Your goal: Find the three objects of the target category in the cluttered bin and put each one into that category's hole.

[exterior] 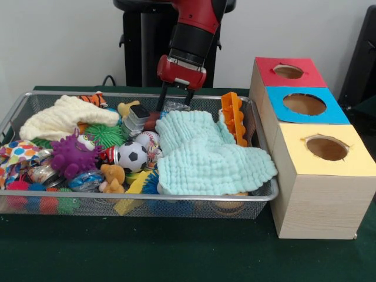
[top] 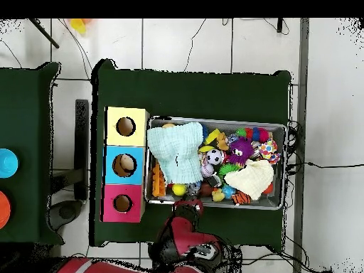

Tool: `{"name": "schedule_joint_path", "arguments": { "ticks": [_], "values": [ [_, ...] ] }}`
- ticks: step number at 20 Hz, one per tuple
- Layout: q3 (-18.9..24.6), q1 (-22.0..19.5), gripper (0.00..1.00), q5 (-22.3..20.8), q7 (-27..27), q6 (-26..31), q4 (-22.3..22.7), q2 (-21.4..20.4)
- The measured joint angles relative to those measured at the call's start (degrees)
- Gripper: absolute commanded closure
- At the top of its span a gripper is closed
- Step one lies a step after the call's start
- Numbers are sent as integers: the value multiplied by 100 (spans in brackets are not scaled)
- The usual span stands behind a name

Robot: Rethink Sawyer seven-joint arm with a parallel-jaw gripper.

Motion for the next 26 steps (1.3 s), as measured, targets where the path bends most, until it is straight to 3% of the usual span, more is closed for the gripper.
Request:
{"name": "schedule_joint_path", "arguments": {
  "ticks": [3,4,12,21,22,26],
  "values": [
    [-18,36,0,11,0,0,-1,1],
    [-51,104,100,21,0,-11,-3,0],
    [-100,181,100,22,0,-360,-16,-1],
    [-149,315,100,247,0,-1401,-25,0],
    [-149,340,0,262,0,-1545,-32,0],
    [-149,336,0,262,0,-1566,-36,0]
  ]
}}
